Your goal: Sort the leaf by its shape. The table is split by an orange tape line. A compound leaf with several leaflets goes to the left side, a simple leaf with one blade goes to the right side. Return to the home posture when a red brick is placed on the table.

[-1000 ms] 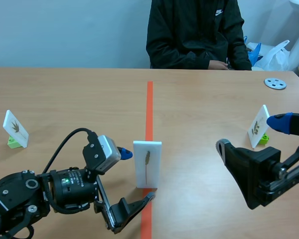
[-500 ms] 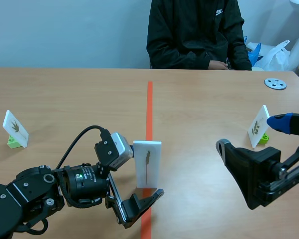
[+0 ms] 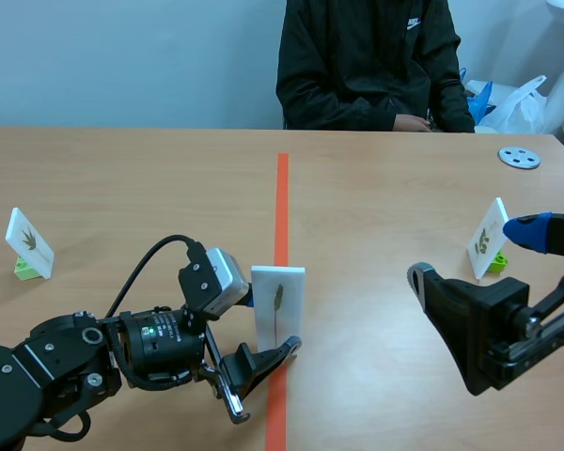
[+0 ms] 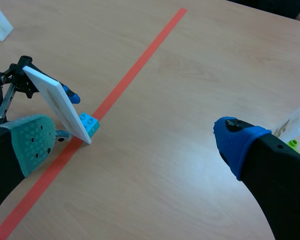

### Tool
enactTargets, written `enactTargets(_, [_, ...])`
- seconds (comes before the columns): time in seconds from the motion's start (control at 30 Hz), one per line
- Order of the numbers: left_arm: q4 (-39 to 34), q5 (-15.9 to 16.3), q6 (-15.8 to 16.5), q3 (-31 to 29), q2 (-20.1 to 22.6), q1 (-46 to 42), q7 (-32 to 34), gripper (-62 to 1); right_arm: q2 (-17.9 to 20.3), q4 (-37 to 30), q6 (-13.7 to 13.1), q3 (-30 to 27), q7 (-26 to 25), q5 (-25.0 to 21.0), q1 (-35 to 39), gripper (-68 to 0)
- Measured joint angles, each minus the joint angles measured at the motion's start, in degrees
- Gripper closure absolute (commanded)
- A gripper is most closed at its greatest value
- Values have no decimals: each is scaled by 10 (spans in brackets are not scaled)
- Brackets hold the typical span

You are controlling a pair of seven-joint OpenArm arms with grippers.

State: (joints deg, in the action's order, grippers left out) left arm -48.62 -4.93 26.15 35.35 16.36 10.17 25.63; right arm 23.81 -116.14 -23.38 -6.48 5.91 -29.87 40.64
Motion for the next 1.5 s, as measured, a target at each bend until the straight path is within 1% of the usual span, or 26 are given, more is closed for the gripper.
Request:
enactTargets(0.07, [0, 0, 0, 0, 0, 0, 14, -307, 0, 0, 0, 0, 0, 0, 0, -679])
enactTargets(0.17, [0, 0, 0, 0, 0, 0, 25, -267, 0, 0, 0, 0, 0, 0, 0, -679])
enactTargets(0.4, [0, 0, 0, 0, 0, 0, 25, -259, 0, 0, 0, 0, 0, 0, 0, -679])
enactTargets(0.43, [0, 0, 0, 0, 0, 0, 25, -239, 0, 0, 0, 0, 0, 0, 0, -679])
enactTargets(0.53, [0, 0, 0, 0, 0, 0, 25, -150, 0, 0, 0, 0, 0, 0, 0, -679])
enactTargets(0.6, [0, 0, 0, 0, 0, 0, 25, -115, 0, 0, 0, 0, 0, 0, 0, -679])
enactTargets(0.83, [0, 0, 0, 0, 0, 0, 25, -115, 0, 0, 0, 0, 0, 0, 0, -679])
enactTargets(0.9, [0, 15, 6, 0, 0, 0, 25, -115, 0, 0, 0, 0, 0, 0, 0, -679])
enactTargets(0.93, [0, 27, 9, 0, 0, 0, 25, -115, 0, 0, 0, 0, 0, 0, 0, -679])
enactTargets(1.0, [-1, 61, 30, 0, 1, 0, 25, -114, 0, 0, 0, 0, 0, 0, 0, -679])
enactTargets(1.03, [-5, 72, 42, 0, 3, 0, 24, -104, 0, 0, 0, 0, 0, 0, 0, -679])
enactTargets(1.13, [-33, 96, 55, -13, 12, -11, 19, -42, 0, 0, 0, 0, 0, 0, 0, -679])
enactTargets(1.17, [-46, 98, 57, -24, 15, -18, 19, -40, 0, 0, 0, 0, 0, 0, 0, -679])
enactTargets(1.27, [-87, 114, 81, -62, 27, -39, 21, -40, 0, 0, 0, 0, 0, 0, 0, -679])
enactTargets(1.43, [-120, 117, 83, -114, 31, -74, -12, -40, 0, 0, 0, 0, 0, 0, 0, -679])
enactTargets(1.5, [-137, 139, 97, -126, 36, -93, -14, -40, 0, 0, 0, 0, 0, 0, 0, -679])
